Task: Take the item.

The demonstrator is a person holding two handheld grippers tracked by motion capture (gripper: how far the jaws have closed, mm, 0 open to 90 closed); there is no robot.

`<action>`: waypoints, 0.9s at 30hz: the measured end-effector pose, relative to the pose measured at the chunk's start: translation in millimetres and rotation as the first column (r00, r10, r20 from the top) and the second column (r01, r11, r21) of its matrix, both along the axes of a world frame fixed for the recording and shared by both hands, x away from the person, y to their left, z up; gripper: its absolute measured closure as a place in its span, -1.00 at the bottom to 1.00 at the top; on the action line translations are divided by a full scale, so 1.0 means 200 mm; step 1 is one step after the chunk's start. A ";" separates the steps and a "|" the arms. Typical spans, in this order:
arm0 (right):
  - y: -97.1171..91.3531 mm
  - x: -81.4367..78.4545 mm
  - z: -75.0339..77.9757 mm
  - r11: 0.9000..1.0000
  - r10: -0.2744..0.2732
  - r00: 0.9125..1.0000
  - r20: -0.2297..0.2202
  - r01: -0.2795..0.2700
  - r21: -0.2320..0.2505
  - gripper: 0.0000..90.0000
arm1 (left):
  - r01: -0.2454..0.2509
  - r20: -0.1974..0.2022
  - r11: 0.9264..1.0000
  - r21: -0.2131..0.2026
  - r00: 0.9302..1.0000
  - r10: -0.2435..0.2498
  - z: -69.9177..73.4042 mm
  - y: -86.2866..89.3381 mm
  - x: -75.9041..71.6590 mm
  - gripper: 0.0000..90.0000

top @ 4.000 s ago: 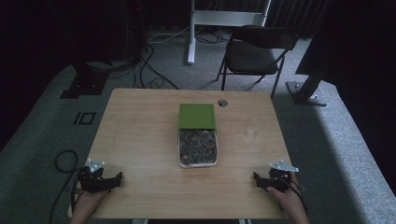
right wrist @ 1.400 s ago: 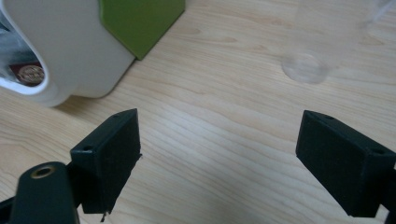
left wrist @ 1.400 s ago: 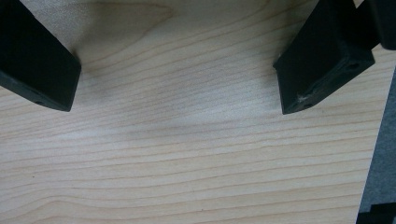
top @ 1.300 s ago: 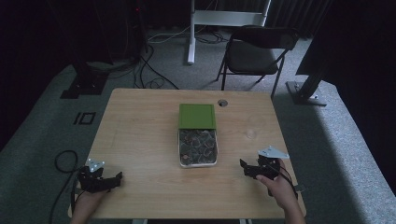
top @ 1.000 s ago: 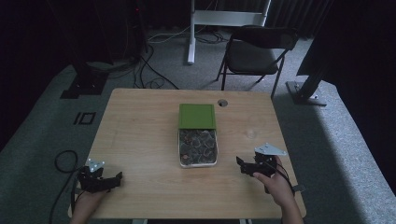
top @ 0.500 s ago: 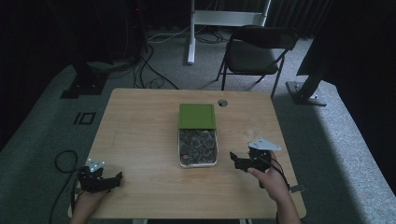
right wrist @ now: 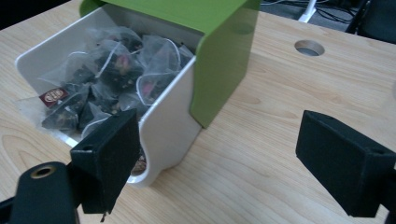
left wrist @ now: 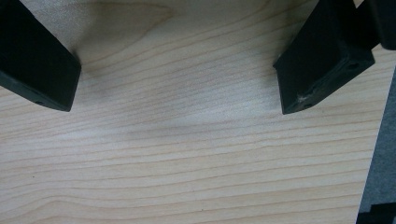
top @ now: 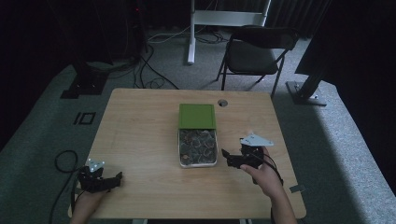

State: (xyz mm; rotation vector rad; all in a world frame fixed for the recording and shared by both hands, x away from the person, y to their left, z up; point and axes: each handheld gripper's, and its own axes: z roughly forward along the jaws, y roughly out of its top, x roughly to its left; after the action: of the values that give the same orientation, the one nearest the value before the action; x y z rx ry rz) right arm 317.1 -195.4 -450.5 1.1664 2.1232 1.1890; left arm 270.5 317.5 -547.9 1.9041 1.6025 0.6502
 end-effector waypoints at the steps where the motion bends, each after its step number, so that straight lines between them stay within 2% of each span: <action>1: 0.01 0.00 0.00 1.000 0.003 1.000 0.000 -0.003 -0.001 -0.69 | 0.000 0.000 1.000 0.000 1.000 0.000 0.00 0.00 0.00 -0.99; 17: 0.15 0.02 0.05 0.997 0.071 0.997 0.014 -0.071 0.004 -0.69 | 0.001 -0.001 1.000 0.000 1.000 -0.001 0.00 0.00 0.00 -1.00; 27: 0.25 0.03 0.09 0.992 0.123 0.992 0.026 -0.123 -0.006 -0.68 | -0.001 0.000 1.000 0.000 1.000 0.001 0.00 0.00 0.00 -0.99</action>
State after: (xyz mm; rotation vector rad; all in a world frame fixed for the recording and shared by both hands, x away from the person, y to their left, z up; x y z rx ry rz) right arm 324.0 -145.1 -432.7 1.0252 2.2045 1.2456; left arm 270.5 317.4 -547.9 1.9032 1.6028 0.6505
